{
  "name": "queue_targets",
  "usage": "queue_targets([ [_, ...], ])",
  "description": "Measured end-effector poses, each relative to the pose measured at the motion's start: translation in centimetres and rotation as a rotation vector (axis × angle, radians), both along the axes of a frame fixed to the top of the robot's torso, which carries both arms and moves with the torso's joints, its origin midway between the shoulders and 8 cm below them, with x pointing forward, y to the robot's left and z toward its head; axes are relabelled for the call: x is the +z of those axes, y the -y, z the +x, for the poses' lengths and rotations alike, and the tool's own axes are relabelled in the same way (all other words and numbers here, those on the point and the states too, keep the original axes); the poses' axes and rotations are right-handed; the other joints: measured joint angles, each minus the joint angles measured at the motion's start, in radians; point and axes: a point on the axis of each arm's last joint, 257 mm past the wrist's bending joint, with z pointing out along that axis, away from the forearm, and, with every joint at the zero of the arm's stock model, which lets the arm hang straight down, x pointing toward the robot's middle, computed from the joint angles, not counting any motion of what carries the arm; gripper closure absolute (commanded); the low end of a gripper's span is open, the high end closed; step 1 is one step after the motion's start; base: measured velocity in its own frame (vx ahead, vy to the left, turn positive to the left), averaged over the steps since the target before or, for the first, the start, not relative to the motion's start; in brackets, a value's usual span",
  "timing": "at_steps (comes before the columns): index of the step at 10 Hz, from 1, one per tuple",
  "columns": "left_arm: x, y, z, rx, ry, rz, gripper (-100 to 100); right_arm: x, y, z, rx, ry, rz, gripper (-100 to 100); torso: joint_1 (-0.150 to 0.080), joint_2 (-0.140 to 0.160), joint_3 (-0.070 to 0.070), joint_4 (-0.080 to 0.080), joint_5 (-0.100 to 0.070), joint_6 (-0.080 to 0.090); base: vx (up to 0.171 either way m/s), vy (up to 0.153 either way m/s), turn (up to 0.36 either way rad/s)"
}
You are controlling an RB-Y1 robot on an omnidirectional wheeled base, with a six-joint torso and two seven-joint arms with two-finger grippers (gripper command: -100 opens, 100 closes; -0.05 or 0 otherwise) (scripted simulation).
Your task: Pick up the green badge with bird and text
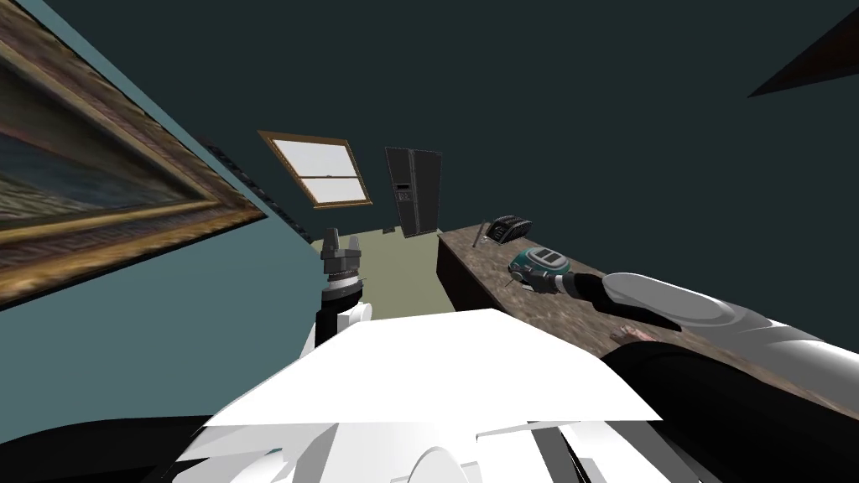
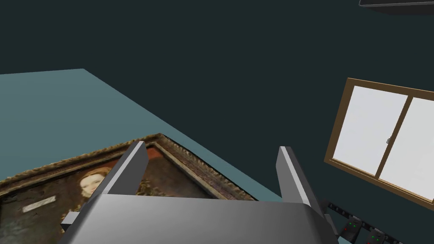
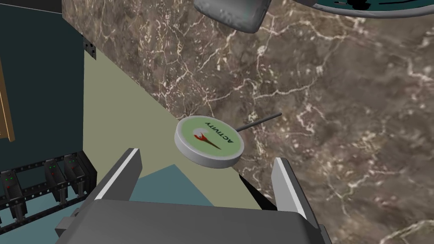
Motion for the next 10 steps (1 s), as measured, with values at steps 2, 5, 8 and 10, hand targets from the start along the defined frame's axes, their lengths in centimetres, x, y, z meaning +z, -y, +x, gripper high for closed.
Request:
queue_targets([
  [2, 0.0, 0.0, 0.0, 0.0, 0.0, 0.0, 0, -0.4, -1.0, -0.1, 0.012, 0.002, -0.003, -100, 0.0, 0.0, 0.0, 0.0, 0.0, 0.0, 0.065, -0.029, -0.062],
  [5, 0.0, 0.0, 0.0, 0.0, 0.0, 0.0, 0, -0.8, -2.7, -0.6, 0.033, 0.001, -0.003, -100, 0.0, 0.0, 0.0, 0.0, 0.0, 0.0, 0.067, -0.029, -0.07],
  [8, 0.0, 0.0, 0.0, 0.0, 0.0, 0.0, 0, -1.0, -4.0, -0.9, 0.045, 0.004, 0.0, 100, 0.001, 0.002, 0.001, 0.0, 0.0, 0.0, 0.033, -0.01, -0.029],
  [10, 0.0, 0.0, 0.0, 0.0, 0.0, 0.0, 0, -1.0, -4.0, -0.9, 0.046, 0.003, -0.001, 100, 0.002, 0.004, 0.002, 0.001, 0.0, 0.0, 0.0, 0.0, 0.0],
])
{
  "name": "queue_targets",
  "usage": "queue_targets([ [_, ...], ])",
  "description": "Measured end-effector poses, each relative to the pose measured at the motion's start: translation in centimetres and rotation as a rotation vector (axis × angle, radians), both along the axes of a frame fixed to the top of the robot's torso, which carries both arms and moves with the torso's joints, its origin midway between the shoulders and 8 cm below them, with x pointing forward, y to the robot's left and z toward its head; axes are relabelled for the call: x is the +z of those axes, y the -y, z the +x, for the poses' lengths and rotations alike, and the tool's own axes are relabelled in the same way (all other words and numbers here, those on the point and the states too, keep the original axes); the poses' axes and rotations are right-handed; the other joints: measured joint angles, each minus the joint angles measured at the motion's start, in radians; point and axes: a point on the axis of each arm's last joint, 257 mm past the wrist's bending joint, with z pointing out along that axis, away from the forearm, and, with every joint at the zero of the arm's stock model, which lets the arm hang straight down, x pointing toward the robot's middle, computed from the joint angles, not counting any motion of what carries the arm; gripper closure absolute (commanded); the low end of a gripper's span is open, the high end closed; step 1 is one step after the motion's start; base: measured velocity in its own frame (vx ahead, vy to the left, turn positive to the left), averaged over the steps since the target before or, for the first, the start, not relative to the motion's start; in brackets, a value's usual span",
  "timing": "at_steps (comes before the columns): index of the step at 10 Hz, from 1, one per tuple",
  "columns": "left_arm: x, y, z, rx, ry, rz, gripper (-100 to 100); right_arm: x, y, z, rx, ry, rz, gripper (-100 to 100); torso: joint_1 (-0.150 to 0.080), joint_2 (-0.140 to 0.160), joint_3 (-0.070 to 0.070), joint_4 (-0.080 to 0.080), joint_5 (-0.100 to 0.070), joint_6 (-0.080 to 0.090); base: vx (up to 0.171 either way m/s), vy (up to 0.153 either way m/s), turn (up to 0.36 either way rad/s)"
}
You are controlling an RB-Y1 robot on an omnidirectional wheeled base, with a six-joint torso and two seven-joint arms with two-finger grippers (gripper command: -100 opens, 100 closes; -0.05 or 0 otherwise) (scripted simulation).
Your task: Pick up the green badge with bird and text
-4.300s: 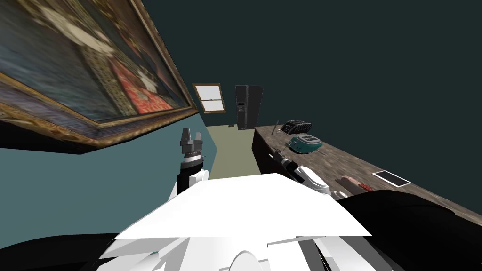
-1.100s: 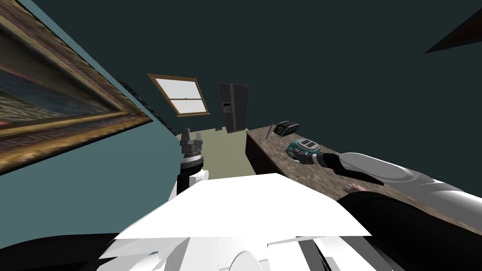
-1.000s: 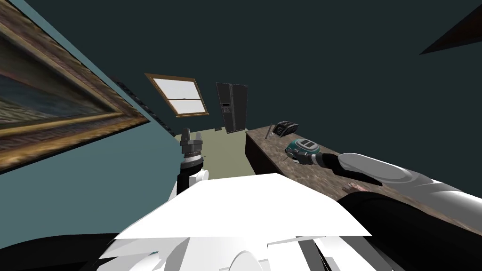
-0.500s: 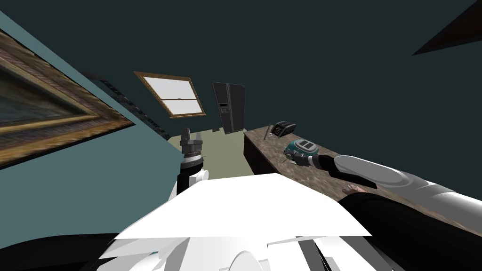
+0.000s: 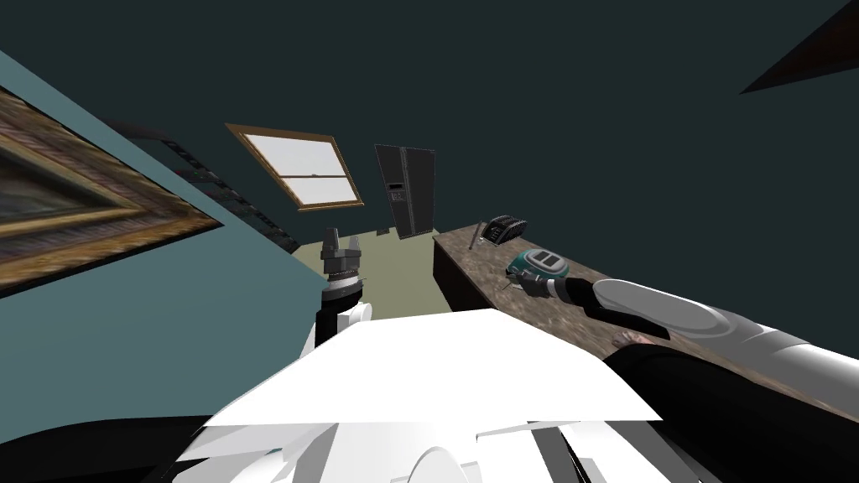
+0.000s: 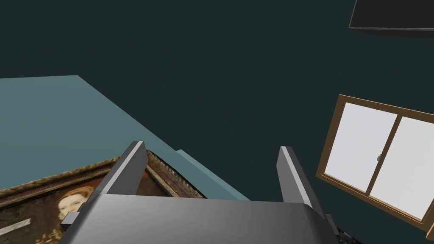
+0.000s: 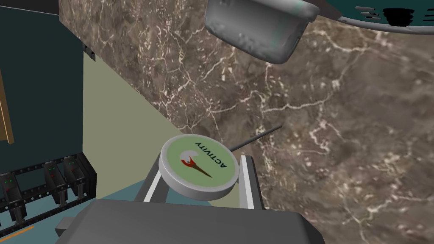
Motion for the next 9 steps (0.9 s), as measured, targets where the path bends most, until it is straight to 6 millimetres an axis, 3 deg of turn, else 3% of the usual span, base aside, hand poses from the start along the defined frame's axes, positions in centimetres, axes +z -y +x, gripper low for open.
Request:
queue_targets([
  [2, 0.0, 0.0, 0.0, 0.0, 0.0, 0.0, 0, 0.0, 0.0, 0.0, 0.001, 0.001, -0.002, 100, -0.001, 0.001, 0.0, 0.0, -0.001, 0.001, 0.0, 0.0, 0.0],
  [3, 0.0, 0.0, 0.0, 0.0, 0.0, 0.0, 0, 0.0, 0.0, 0.1, 0.002, 0.002, -0.002, 0, -0.001, 0.001, 0.0, 0.0, -0.001, 0.001, 0.0, 0.0, 0.0],
  [4, 0.0, 0.0, 0.0, 0.0, 0.0, 0.0, 0, 0.0, 0.0, 0.1, 0.002, 0.002, -0.002, 100, -0.001, 0.001, 0.0, 0.0, -0.001, 0.001, -0.042, 0.022, 0.082],
  [9, 0.0, 0.0, 0.0, 0.0, 0.0, 0.0, 0, 0.6, 2.8, 0.8, -0.032, 0.001, -0.003, 100, 0.0, 0.006, 0.003, 0.001, -0.001, 0.001, -0.075, 0.029, 0.075],
])
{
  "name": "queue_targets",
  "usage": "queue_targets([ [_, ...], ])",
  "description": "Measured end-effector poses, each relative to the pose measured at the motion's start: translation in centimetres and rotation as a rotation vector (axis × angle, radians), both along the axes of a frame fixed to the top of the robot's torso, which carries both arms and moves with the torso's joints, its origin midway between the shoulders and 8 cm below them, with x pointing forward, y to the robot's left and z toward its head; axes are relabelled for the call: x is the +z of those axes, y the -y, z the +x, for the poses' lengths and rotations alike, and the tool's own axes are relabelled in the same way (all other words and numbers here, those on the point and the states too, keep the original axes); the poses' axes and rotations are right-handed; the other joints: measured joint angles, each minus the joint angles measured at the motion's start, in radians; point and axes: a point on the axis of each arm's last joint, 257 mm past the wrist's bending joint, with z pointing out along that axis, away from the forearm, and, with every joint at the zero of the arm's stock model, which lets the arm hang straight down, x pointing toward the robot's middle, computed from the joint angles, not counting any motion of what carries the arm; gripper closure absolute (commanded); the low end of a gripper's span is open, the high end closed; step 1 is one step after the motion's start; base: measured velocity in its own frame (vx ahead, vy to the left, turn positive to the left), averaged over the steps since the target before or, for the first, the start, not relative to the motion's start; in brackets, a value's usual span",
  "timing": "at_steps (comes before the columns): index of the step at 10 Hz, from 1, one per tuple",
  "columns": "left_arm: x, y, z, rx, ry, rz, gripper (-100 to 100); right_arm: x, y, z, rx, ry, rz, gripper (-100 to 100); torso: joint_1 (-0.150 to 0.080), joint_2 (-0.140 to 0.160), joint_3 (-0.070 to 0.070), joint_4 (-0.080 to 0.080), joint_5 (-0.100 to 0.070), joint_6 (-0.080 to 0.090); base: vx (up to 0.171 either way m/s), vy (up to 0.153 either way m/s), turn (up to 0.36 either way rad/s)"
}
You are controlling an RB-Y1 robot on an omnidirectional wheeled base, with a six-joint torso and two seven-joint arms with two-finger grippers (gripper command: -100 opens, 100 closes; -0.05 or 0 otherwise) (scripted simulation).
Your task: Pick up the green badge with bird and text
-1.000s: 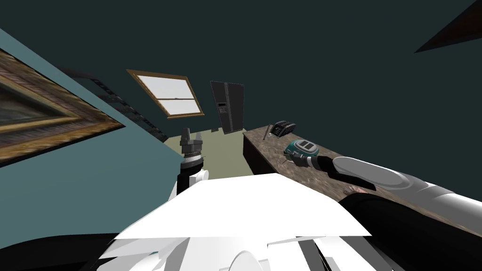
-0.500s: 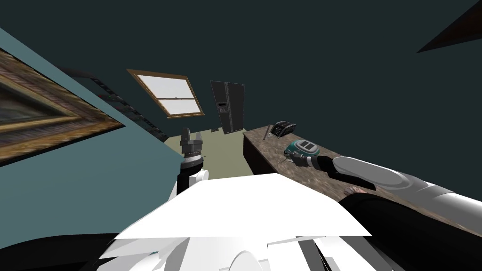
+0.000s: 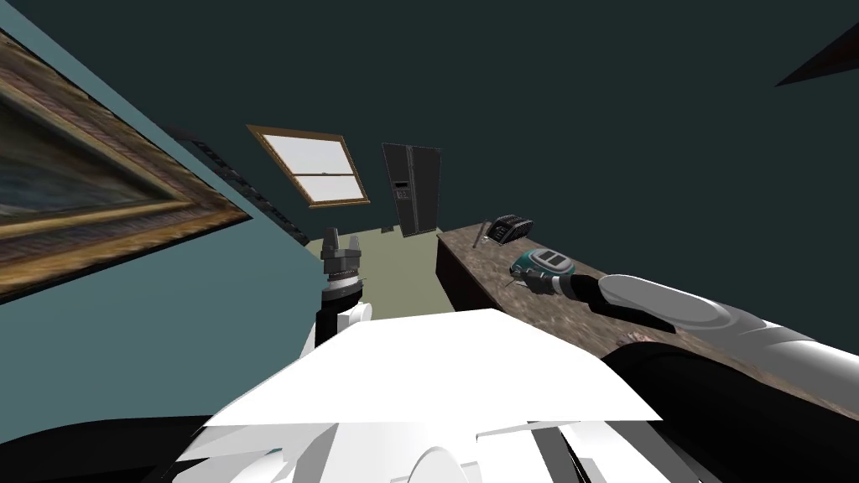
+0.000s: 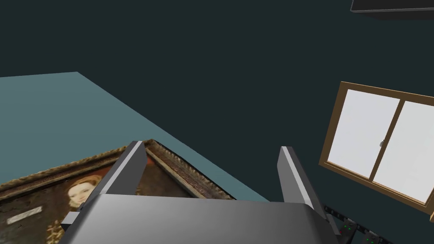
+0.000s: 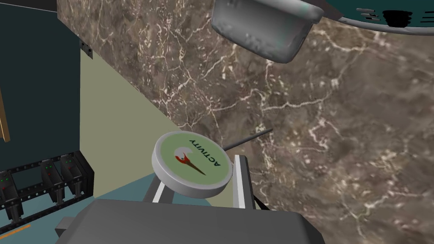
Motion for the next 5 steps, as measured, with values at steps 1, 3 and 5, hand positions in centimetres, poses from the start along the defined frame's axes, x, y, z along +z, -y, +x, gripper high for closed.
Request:
queue_targets([
  [1, 0.0, 0.0, 0.0, 0.0, 0.0, 0.0, 0, 0.2, 0.6, 0.2, -0.007, 0.0, 0.001, 100, -0.001, 0.0, 0.0, 0.0, 0.0, 0.0, -0.07, 0.014, 0.072],
  [3, 0.0, 0.0, 0.0, 0.0, 0.0, 0.0, 0, 0.5, 1.6, 0.4, -0.021, 0.001, 0.004, 100, 0.0, 0.0, 0.0, 0.0, -0.001, 0.0, -0.074, 0.031, 0.057],
  [5, 0.0, 0.0, 0.0, 0.0, 0.0, 0.0, 0, 0.7, 2.1, 0.5, -0.027, -0.002, 0.007, 0, -0.001, -0.001, -0.001, 0.0, -0.001, 0.001, -0.017, 0.008, 0.002],
])
